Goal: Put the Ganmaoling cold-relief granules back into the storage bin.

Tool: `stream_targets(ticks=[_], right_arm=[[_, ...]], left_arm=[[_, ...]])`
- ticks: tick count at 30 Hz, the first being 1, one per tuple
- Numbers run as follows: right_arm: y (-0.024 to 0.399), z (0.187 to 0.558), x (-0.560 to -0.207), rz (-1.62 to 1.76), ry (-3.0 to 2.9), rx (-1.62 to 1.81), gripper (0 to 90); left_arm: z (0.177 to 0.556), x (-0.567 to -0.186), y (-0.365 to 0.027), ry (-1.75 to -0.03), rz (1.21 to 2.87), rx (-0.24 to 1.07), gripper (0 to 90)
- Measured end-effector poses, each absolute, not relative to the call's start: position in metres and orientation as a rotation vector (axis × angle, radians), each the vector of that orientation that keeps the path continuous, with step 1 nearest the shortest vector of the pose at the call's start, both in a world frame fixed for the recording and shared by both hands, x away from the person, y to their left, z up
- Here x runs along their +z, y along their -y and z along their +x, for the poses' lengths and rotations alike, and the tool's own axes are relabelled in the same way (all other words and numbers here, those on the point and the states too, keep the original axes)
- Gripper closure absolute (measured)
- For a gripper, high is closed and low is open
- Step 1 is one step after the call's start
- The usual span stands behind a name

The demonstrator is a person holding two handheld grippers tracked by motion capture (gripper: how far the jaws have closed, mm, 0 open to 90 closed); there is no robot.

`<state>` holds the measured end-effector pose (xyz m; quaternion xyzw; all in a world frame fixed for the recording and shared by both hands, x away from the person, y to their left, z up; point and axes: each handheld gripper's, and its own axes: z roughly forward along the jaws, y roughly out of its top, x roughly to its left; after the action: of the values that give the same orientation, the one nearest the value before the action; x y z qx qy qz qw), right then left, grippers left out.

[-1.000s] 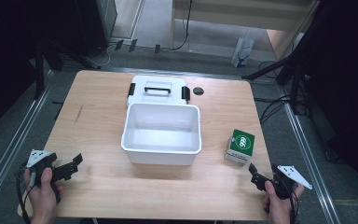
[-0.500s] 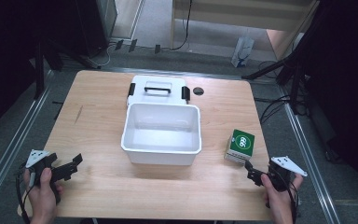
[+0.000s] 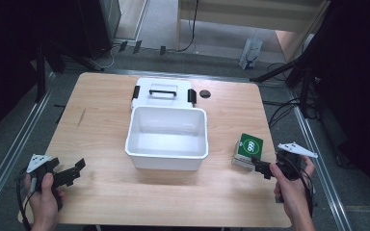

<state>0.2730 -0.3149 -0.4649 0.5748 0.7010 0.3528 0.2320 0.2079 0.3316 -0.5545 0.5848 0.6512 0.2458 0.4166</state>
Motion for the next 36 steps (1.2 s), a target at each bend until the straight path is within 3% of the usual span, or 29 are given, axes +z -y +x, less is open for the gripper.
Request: stream_targets(ticks=[19,36], right_arm=[[0.291,0.336,-0.429,1.839,-2.096,0.686,0.0],[0.252,0.393,-0.445,2.211,-2.025,0.111,0.0]], left_arm=[[0.208,-0.554,-0.331,-1.634,1.469,0.614,0.6],[0.208,-0.555,-0.332,-1.632,1.470,0.607,0.6]])
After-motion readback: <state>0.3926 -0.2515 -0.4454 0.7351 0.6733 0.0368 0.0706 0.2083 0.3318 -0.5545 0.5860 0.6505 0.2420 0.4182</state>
